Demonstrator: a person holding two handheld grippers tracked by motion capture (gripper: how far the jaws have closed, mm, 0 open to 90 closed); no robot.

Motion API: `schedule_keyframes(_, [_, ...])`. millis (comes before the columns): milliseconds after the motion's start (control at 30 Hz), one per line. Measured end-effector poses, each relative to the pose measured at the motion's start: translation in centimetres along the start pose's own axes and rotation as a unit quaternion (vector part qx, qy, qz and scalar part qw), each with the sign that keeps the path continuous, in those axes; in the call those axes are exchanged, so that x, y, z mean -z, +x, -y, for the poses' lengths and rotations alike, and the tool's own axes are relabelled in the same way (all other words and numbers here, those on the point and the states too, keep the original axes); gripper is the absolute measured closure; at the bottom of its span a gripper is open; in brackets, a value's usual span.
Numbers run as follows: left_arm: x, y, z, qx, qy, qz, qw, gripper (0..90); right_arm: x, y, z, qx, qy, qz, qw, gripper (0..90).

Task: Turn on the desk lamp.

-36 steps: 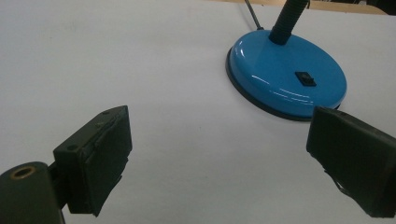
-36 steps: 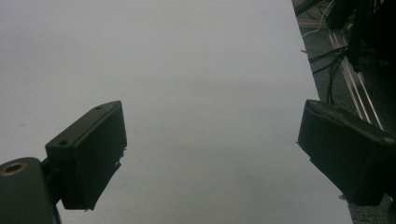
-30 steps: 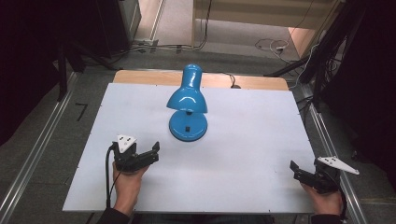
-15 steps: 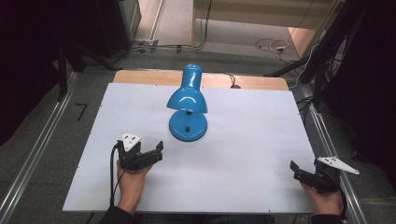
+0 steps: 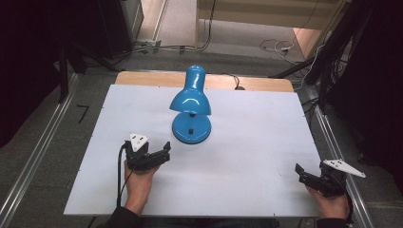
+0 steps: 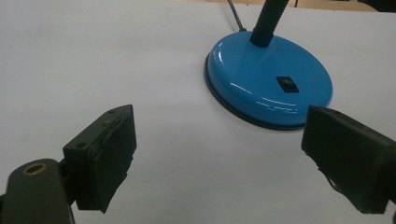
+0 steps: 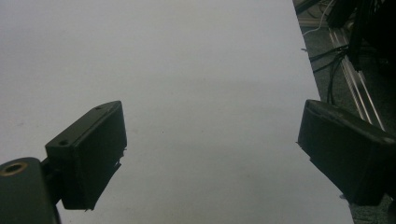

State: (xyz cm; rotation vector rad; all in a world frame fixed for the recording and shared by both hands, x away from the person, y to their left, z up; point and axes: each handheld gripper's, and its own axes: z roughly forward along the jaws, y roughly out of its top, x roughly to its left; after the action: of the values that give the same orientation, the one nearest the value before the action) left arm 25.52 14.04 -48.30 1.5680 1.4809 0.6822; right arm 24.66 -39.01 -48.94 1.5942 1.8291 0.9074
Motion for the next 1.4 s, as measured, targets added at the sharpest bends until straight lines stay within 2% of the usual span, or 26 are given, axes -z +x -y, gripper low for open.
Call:
schedule_keyframes(533, [-1.0,-1.2,-0.5,-0.003,-0.002,0.011,0.9999,15.0,-0.1,0.0,0.0,-0.002,0.004,0.001,1.0,6.5])
schedule_keyframes(867, [-2.0,-2.2,-0.7,-0.013,0.003,0.02,0.9997,15.3,-0.1,0.0,0.1,-0.003,0.005,0.001,1.0,6.6])
schedule_keyframes(1400, [-2.3,-2.5,-0.9,-0.014,0.001,0.022,0.9997,17.0,-0.2,0.0,0.1,-0.002,0.003,0.001,1.0,6.6])
